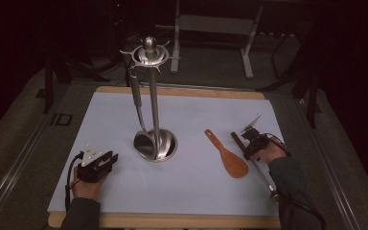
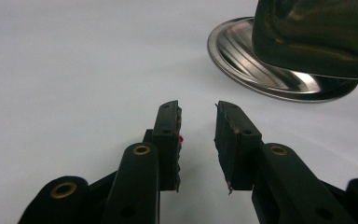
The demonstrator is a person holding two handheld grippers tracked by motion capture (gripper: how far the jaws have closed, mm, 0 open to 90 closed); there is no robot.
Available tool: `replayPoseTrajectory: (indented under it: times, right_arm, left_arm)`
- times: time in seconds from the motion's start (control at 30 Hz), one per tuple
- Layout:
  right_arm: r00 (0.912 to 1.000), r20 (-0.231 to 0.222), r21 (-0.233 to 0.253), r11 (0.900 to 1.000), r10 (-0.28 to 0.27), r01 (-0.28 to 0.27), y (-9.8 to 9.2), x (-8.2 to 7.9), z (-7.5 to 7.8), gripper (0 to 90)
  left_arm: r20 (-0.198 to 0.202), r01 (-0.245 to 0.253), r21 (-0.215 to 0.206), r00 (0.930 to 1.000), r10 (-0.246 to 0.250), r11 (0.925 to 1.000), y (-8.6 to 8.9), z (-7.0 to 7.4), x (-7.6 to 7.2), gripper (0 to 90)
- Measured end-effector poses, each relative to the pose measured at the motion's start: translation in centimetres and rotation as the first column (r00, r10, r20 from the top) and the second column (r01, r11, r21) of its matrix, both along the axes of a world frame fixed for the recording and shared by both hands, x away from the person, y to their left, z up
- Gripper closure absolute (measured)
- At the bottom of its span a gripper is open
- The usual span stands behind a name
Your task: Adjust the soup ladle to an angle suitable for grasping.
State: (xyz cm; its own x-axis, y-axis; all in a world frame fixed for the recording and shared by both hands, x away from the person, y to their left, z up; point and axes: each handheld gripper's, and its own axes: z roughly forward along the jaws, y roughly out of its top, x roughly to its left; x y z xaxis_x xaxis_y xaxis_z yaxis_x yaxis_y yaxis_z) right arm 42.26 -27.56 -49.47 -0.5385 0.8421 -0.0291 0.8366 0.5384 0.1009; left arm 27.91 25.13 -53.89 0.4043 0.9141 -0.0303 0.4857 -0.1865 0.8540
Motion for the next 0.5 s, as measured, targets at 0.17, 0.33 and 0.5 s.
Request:
replayPoseTrajectory:
  times: [0.17,0.33,0.5]
  right_arm:
    - [0.9999,-0.008,0.004,1.0,0.013,-0.013,0.1,-0.2,0.1,72.9]
    - [0.9993,0.016,0.028,0.999,0.033,-0.033,0.3,-0.8,0.9,73.5]
    - [0.9966,0.054,0.075,0.995,0.063,-0.067,0.4,-1.4,2.3,74.1]
  left_arm:
    - [-0.001,0.0,0.001,1.0,0.0,1.0,0.0,0.0,0.0,70.2]
    - [-0.002,0.0,0.007,1.0,0.0,1.0,0.0,0.0,0.0,69.8]
    - [-0.001,0.002,0.011,1.0,-0.002,0.9999,-0.1,0.0,0.0,69.7]
